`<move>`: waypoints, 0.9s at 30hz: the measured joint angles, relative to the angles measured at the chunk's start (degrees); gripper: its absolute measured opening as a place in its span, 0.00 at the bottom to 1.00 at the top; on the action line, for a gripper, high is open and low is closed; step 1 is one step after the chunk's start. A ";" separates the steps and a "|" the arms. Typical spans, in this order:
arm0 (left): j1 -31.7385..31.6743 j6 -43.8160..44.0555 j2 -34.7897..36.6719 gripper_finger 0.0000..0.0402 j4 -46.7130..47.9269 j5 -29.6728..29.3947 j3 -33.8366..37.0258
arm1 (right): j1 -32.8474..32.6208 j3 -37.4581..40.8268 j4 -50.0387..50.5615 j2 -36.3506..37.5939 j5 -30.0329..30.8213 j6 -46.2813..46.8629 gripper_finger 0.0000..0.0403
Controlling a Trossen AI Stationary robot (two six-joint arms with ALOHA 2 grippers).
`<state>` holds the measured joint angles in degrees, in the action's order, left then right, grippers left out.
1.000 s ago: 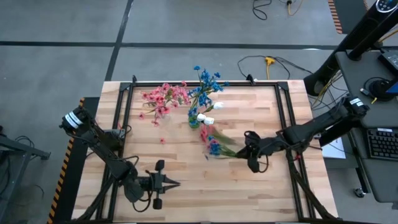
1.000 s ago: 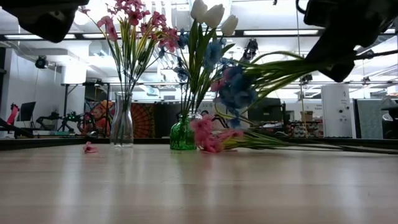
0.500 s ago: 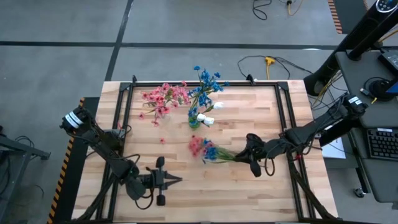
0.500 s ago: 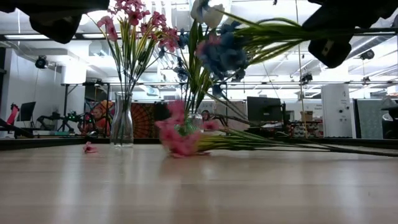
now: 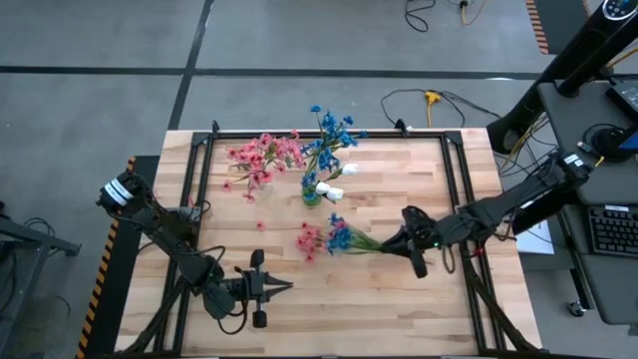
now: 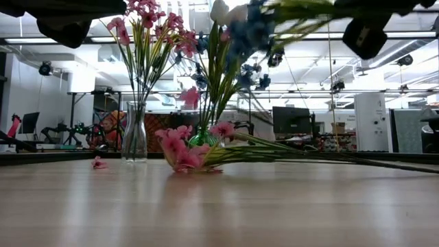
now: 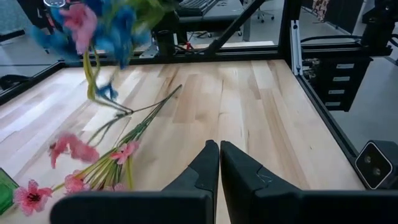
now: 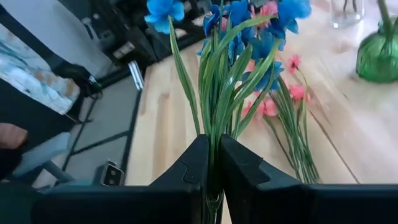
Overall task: Sort flowers into vase by color
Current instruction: Put the blue flowers into the right transparent vase
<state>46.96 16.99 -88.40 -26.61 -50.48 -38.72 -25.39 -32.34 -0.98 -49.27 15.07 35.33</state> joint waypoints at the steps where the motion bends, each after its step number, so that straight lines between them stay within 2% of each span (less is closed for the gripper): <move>1: 0.00 -0.01 0.00 0.00 0.00 0.00 0.00 | 0.00 0.00 0.29 1.19 -0.02 -0.17 0.07; 9: -0.15 0.01 0.00 0.00 0.00 0.00 0.00 | 0.00 0.00 3.45 10.80 -1.96 -0.07 0.07; 17: -0.37 -0.01 -0.02 0.00 0.00 0.00 0.00 | 0.00 -0.08 4.77 18.54 -1.05 1.29 0.07; 22: -0.37 0.01 -0.02 0.00 0.01 -0.01 0.00 | 0.00 -1.17 10.94 20.23 -1.18 4.56 0.07; 27: -1.49 -0.01 -0.03 0.00 -1.38 0.00 0.00 | 0.00 -1.43 10.69 20.32 -0.04 4.57 0.07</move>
<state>45.47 16.98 -88.43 -27.99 -50.48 -38.72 -25.39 -33.77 9.71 -28.95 15.03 39.90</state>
